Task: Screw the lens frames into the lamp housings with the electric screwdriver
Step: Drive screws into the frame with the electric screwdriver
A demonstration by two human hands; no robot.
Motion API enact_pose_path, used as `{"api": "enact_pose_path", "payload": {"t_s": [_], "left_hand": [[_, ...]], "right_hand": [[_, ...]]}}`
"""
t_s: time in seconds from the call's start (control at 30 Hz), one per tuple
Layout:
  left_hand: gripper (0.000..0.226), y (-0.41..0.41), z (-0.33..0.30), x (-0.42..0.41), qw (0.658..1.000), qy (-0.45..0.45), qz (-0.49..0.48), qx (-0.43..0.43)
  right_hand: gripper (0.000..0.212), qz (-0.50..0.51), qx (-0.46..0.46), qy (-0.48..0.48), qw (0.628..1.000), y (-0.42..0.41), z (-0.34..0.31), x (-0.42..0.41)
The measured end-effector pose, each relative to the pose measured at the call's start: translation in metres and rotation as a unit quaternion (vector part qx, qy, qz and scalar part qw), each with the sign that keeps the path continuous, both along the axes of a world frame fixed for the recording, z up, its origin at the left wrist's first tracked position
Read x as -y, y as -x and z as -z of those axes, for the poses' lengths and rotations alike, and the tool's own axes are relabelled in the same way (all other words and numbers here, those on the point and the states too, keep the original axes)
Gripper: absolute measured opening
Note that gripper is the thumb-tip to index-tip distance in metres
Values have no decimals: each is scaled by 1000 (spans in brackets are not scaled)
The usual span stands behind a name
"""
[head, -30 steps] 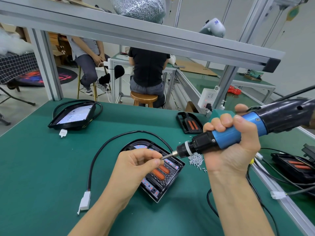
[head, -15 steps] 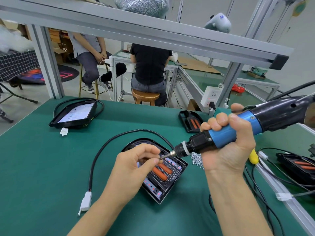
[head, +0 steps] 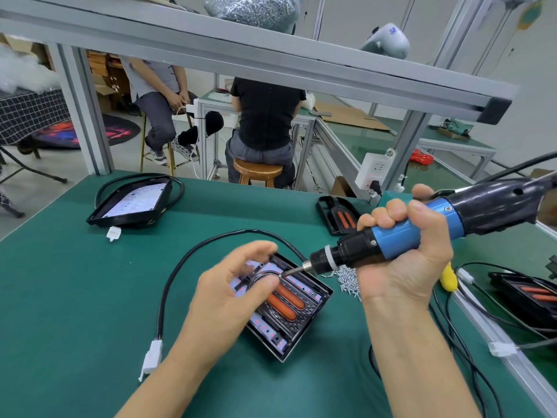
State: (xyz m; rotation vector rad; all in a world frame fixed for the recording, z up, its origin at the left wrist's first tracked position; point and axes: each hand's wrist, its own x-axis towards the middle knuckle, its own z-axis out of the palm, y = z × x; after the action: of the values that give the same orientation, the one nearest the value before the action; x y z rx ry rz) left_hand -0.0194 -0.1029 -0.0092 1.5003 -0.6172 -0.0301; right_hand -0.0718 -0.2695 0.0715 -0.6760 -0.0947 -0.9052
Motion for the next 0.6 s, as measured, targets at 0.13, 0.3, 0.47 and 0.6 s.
{"api": "enact_pose_path", "payload": {"t_s": [0.13, 0.3, 0.47, 0.6], "left_hand": [[13, -25, 13, -20, 969, -99, -221, -40], [40, -50, 28, -18, 855, -470, -213, -60], [34, -62, 24, -5, 856, -457, -220, -100], [35, -65, 25, -5, 919, -294, -180, -192]], "right_hand": [[20, -8, -1, 19, 1000, -4, 2, -1], [22, -24, -21, 32, 999, -19, 13, -13], [25, -29, -38, 46, 998, -38, 23, -24], [25, -28, -48, 61, 997, -49, 30, -28]]}}
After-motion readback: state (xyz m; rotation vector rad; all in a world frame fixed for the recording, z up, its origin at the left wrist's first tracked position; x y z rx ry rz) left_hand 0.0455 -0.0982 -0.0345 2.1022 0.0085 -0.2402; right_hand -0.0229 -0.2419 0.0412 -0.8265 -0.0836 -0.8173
